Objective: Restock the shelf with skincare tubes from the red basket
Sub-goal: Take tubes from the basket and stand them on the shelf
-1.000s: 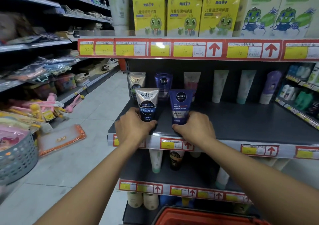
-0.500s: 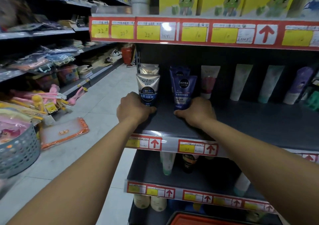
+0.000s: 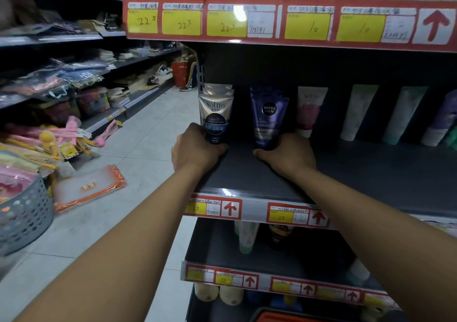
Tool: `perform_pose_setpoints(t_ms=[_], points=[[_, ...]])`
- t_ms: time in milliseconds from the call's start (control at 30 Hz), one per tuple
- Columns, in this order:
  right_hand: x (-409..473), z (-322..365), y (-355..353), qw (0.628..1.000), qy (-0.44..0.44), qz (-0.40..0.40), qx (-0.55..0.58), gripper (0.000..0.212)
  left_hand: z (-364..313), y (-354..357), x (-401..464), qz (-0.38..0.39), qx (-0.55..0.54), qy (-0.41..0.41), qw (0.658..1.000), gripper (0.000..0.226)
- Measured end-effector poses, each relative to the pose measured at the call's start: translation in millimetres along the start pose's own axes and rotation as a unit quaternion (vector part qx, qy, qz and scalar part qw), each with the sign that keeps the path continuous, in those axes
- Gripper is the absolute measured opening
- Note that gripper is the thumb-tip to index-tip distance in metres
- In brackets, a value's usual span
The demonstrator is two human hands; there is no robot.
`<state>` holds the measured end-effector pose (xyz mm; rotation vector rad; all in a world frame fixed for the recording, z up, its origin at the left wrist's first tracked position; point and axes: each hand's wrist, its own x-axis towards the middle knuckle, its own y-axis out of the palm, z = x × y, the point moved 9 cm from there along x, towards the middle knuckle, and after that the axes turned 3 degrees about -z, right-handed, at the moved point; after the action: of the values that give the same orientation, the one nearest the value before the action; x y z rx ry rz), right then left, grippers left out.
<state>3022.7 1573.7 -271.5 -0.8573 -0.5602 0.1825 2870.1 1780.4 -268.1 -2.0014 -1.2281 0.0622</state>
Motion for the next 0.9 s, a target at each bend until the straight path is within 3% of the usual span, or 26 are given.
perform_pose_setpoints(t_ms=[367,900], points=[[0.2,-2.4,-0.1,0.999,-0.015,-0.028,0.026,0.043,2.9,5.8,7.3,0.015,0.019,0.009,1.0,0.074],[3.4,-2.2,5.9,0.999,-0.027,-0.001,0.024,0.035,5.1,12.4,12.7,0.015,0.032,0.023,0.999,0.078]])
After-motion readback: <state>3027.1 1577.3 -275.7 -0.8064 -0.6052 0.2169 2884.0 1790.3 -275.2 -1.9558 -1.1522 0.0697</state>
